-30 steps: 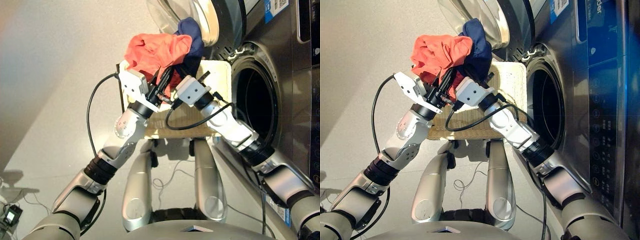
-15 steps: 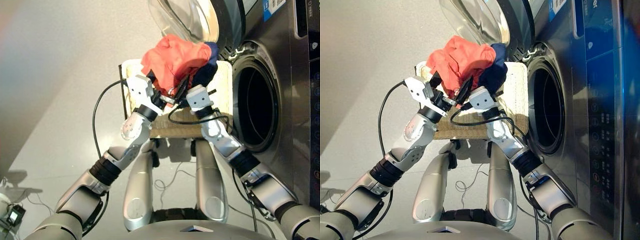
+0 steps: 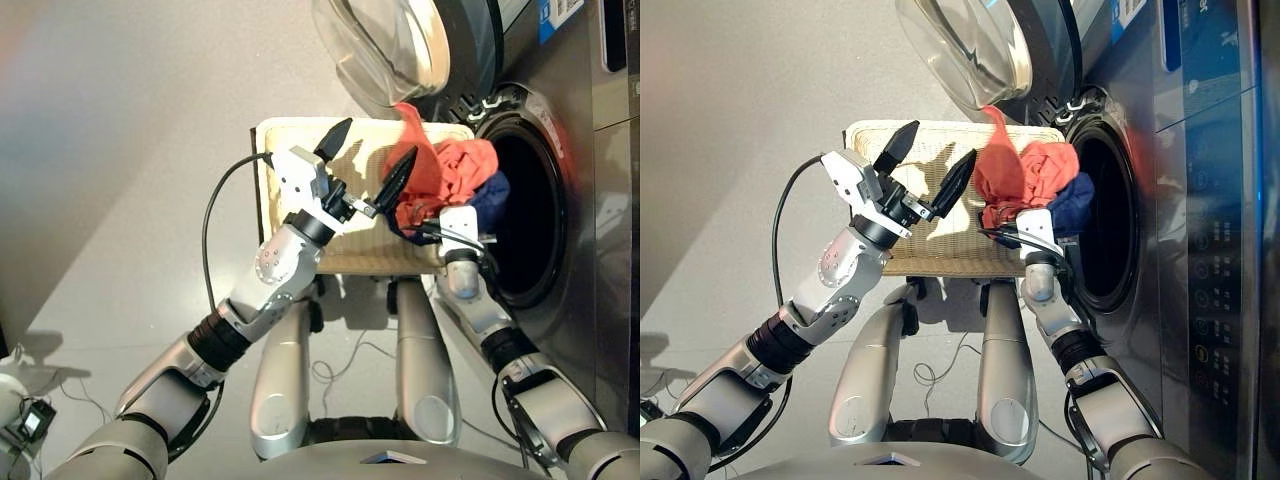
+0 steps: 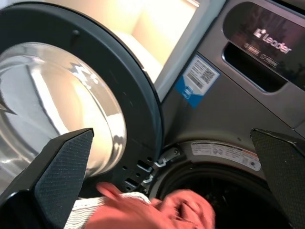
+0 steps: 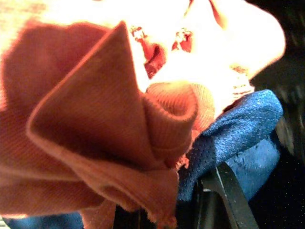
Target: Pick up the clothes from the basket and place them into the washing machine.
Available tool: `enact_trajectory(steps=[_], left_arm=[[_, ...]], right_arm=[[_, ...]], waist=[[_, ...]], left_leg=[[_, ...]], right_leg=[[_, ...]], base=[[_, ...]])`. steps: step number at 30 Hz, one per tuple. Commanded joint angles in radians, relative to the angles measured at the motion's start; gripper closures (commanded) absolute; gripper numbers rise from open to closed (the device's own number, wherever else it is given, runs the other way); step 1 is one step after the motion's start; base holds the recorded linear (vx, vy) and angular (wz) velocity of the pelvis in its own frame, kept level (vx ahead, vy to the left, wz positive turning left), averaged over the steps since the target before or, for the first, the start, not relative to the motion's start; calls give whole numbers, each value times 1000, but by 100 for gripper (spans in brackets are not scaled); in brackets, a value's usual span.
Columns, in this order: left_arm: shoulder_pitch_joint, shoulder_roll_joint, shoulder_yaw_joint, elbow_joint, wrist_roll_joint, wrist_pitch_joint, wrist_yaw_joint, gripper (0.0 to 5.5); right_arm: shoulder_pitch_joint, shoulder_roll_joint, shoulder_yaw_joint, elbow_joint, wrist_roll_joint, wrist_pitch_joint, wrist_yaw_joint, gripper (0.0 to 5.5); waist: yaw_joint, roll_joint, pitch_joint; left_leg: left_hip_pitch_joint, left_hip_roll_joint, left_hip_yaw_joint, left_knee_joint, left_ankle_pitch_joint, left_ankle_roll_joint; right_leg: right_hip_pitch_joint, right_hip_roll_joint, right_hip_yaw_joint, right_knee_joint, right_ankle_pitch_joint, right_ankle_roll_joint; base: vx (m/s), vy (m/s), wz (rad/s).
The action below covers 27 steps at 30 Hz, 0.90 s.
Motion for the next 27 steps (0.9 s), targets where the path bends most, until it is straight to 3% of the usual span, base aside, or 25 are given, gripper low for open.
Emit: enact_trajectory(steps=[1,7,16,23,27], left_arm=[[-32,5,15,-153,50,-81,15,0],[-43,-9,9,-149,36,-81,31,0],[-34,-30,-8,-145,-11,-73,33,0],[-26,-28,-3,-163,3,-69,46,0],[-18,-21,6,-168,12,-65,53,0]], right_arm=[[-7,13,-74,-27,114,-107,-67,550],[-75,-30,-203,83,239,-130,-131,550],[-274,-267,-369,228,393,-159,-242,550],[-352,-411,-381,276,448,-155,-242,550],[-370,-469,-392,279,473,-156,-247,550]], waist=[[-15,29,-16],[-6,39,-16],[26,82,-16],[39,100,-16],[34,106,-16]], left_leg=[[-49,30,-44,154,-88,-44],[-89,29,-54,190,-104,-44],[-227,24,-64,288,-132,-45],[-355,46,-54,381,-152,-50],[-401,54,-50,410,-160,-51]], right_leg=[[59,-27,51,-59,13,99],[23,-25,52,-18,-11,96],[-117,-17,70,80,-42,85],[-250,-12,80,162,-57,79],[-306,-9,89,194,-61,78]], base=[[0,0,0],[0,0,0],[0,0,0],[0,0,0],[0,0,0]])
